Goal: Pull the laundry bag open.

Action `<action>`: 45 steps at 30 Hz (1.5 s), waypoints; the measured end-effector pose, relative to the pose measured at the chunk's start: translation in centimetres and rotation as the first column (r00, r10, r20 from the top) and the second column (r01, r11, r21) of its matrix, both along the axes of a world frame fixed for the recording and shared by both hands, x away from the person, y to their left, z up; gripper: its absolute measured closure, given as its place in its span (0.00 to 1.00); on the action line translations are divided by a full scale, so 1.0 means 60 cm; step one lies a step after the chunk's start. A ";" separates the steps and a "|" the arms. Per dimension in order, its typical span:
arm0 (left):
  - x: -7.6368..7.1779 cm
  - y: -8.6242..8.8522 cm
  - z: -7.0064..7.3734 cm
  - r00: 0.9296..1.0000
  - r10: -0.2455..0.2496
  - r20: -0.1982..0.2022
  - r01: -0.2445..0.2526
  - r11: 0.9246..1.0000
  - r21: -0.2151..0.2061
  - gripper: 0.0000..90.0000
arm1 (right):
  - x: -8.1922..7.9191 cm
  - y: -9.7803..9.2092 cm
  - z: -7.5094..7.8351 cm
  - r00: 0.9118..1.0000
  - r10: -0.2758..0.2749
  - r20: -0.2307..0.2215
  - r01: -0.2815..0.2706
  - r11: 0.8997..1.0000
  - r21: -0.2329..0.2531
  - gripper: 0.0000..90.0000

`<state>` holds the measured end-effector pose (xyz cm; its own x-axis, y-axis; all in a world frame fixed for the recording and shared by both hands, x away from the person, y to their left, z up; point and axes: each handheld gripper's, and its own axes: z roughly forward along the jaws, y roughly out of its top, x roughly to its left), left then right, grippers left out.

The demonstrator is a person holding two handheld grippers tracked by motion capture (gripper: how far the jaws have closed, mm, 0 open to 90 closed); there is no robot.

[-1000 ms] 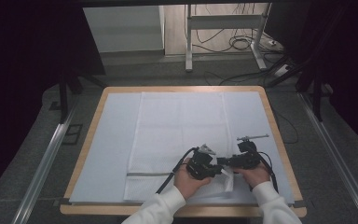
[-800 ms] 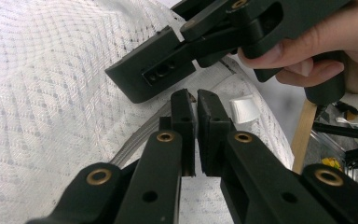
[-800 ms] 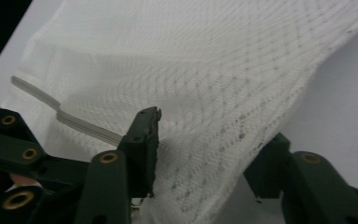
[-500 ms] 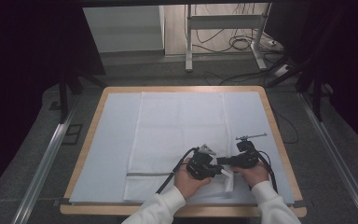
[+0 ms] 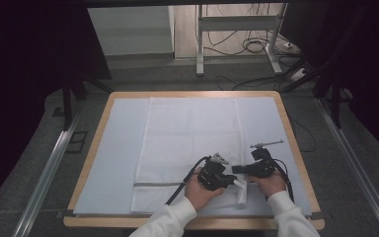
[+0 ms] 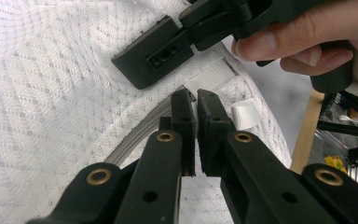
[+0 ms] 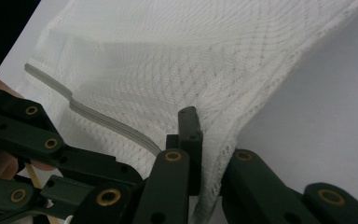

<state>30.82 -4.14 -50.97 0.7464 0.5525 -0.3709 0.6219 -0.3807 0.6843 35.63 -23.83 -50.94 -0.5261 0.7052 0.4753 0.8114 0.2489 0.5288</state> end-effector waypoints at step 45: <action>0.023 0.028 -0.026 0.998 0.022 -0.067 -0.022 1.000 0.003 0.97 | -0.003 -0.003 0.005 0.998 0.058 0.040 -0.058 0.998 -0.005 0.99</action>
